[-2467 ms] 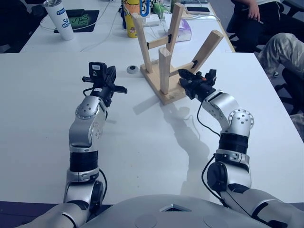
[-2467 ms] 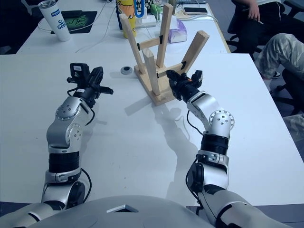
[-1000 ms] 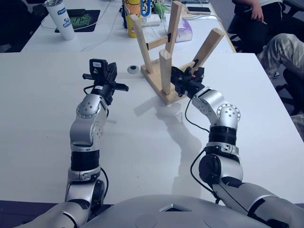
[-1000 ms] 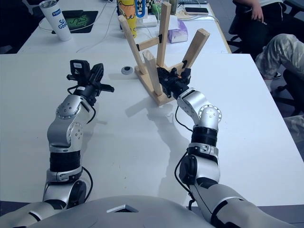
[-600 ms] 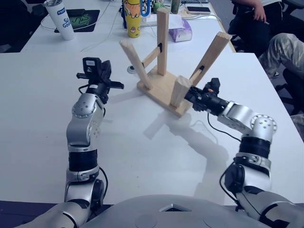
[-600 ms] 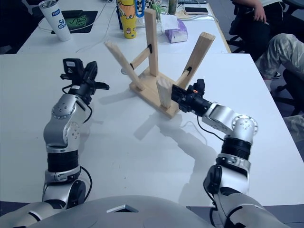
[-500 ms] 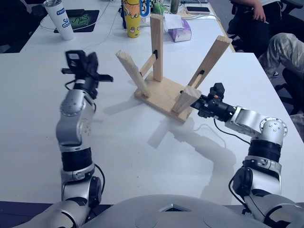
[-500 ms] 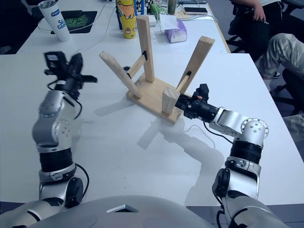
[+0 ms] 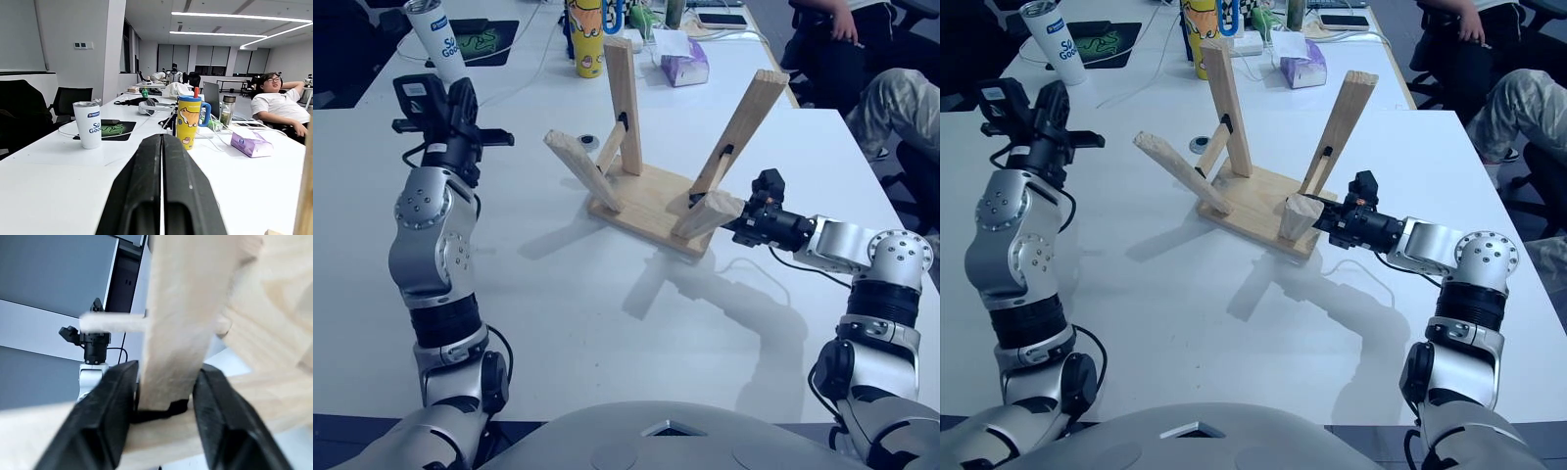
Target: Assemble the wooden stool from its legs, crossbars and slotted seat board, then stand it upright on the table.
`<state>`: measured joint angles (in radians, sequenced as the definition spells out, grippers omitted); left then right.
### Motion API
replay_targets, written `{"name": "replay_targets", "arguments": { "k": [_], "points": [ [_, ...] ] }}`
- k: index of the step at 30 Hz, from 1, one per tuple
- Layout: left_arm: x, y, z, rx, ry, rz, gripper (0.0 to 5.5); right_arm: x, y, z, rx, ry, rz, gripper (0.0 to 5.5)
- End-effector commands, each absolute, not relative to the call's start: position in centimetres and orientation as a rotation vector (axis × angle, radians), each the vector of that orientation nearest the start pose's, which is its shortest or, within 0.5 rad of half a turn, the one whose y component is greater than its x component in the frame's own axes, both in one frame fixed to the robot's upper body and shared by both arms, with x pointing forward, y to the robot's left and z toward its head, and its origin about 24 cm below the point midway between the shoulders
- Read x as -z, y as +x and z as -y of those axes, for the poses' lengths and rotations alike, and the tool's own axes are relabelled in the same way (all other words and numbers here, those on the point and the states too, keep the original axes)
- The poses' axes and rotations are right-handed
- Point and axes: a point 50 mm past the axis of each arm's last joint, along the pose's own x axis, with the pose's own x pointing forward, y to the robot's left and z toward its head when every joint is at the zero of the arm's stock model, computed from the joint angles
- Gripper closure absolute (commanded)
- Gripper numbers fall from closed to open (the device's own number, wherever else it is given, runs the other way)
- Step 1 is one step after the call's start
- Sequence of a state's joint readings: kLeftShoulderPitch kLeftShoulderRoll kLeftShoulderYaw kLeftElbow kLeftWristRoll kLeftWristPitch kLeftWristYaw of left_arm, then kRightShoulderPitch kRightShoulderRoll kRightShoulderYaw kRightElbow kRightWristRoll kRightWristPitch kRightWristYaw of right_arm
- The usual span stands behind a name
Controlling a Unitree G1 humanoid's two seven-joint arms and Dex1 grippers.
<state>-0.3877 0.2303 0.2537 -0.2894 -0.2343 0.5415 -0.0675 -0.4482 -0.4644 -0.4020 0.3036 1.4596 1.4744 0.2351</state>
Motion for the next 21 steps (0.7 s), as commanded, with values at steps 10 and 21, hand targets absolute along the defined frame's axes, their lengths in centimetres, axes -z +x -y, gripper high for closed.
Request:
{"name": "replay_targets", "arguments": {
  "k": [10,21],
  "points": [
    [-15.6,29.8,-20.1,0.030,0.013,0.086,5.50,-13.0,26.6,22.1,-0.882,0.949,-0.689,2.94],
    [-12.0,31.5,-19.0,0.155,0.189,-0.011,5.50,-12.4,26.8,27.4,-0.754,0.714,-0.660,2.94]
  ]
}}
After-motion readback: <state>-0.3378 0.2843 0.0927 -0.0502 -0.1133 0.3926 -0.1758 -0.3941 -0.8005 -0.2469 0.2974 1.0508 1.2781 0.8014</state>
